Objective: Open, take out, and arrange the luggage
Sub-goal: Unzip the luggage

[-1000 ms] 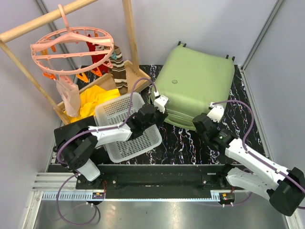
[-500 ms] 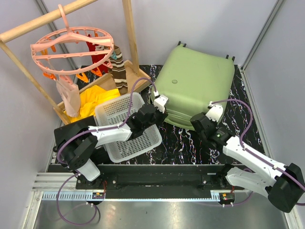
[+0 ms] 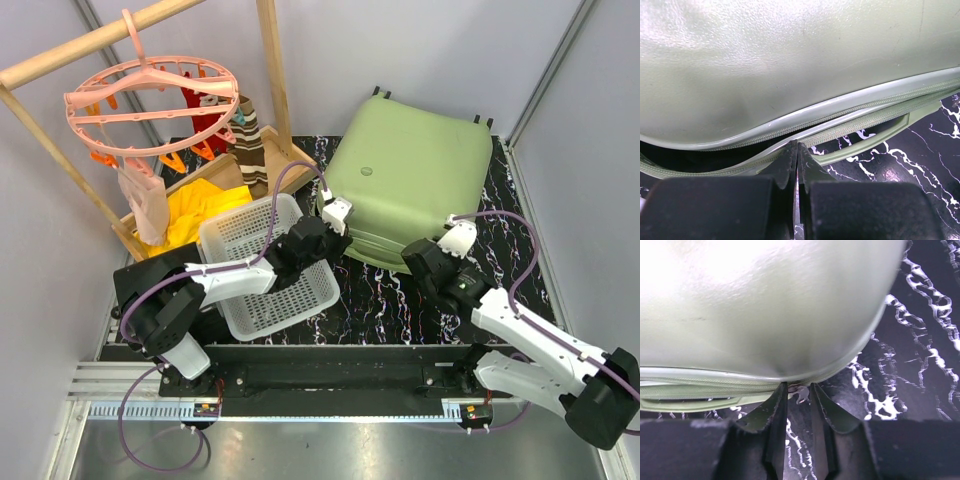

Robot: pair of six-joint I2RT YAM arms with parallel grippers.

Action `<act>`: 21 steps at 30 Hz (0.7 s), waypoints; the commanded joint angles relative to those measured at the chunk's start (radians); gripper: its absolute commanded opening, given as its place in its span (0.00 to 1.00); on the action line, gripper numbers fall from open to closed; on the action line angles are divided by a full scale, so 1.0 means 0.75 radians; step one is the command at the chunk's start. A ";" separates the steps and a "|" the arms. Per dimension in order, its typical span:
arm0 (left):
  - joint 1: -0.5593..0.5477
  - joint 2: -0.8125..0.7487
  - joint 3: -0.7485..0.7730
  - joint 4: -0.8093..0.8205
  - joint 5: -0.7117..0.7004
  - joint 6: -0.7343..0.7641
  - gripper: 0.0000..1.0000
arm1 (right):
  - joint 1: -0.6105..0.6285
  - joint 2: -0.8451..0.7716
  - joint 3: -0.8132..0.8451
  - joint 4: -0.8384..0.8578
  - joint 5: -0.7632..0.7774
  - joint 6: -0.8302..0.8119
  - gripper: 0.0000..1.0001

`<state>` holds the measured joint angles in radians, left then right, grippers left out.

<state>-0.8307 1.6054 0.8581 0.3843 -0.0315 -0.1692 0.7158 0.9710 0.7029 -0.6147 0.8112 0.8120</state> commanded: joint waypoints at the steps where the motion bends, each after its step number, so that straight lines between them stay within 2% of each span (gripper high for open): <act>1: 0.095 0.081 -0.017 -0.212 -0.152 0.021 0.00 | -0.005 -0.018 0.032 -0.146 0.195 0.024 0.27; 9: 0.103 0.081 -0.017 -0.212 -0.134 0.015 0.00 | -0.001 0.008 0.063 -0.152 0.127 0.016 0.26; 15: 0.107 0.077 -0.019 -0.208 -0.126 0.015 0.00 | 0.013 -0.163 0.028 0.000 -0.102 -0.152 0.37; 21: 0.111 0.072 -0.021 -0.210 -0.122 0.017 0.00 | 0.013 -0.103 0.020 -0.003 -0.177 -0.211 0.45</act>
<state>-0.8097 1.6054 0.8581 0.3840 0.0124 -0.1925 0.7166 0.8482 0.7055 -0.6521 0.7372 0.7101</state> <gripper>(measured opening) 0.002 0.435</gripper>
